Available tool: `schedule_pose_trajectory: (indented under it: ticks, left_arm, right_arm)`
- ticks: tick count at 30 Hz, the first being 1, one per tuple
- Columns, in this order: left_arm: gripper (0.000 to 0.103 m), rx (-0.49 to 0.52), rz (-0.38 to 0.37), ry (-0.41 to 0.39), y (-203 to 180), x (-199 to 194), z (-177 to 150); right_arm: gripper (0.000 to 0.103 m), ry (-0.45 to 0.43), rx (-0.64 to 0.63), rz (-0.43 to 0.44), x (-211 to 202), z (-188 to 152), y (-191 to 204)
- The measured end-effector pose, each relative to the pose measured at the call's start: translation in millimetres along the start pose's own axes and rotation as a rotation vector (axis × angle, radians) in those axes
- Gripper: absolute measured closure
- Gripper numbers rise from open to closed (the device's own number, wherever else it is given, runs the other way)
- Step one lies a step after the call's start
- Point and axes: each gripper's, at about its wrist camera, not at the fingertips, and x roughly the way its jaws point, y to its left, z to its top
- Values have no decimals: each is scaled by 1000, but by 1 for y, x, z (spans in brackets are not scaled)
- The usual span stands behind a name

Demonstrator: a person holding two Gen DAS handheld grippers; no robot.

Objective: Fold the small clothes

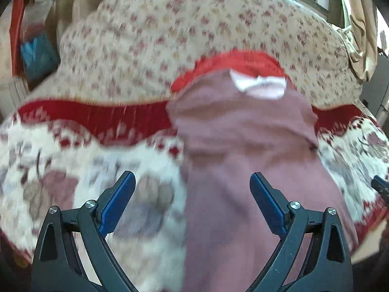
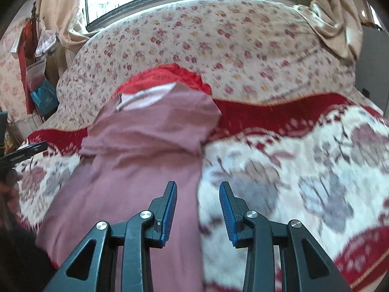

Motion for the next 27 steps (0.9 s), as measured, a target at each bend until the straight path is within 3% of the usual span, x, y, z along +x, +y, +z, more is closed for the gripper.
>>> schedule_pose_trajectory:
  ticks: [4,7,9,12,18,22,27]
  left_arm:
    - [8,-44,-31,53,18,-24,-36]
    - [8,-70,-35,79,22,-32,-65]
    - [8,-100,-59,132,22,-27,-88]
    - [8,-92,-56,151,19,-23,-111]
    - [13,-63,-82,226,12,-13,-146]
    - [30,-55,-117,249,11,-8,-151]
    - [69,-60,-134,252,11,-8,-152]
  right_arm:
    - [69,56,-11,10,-16,-38,-7]
    - [68,50,15,35,-29,-55,-9]
    - [67,37,71,66,-36,-62,-15]
    - [66,52,190,136,-37,-71,-25]
    - [66,113,142,93,-29,-83,-15]
    - [66,145,154,61,-25,-93,-18]
    - [66,184,178,46,-21,-102,-22]
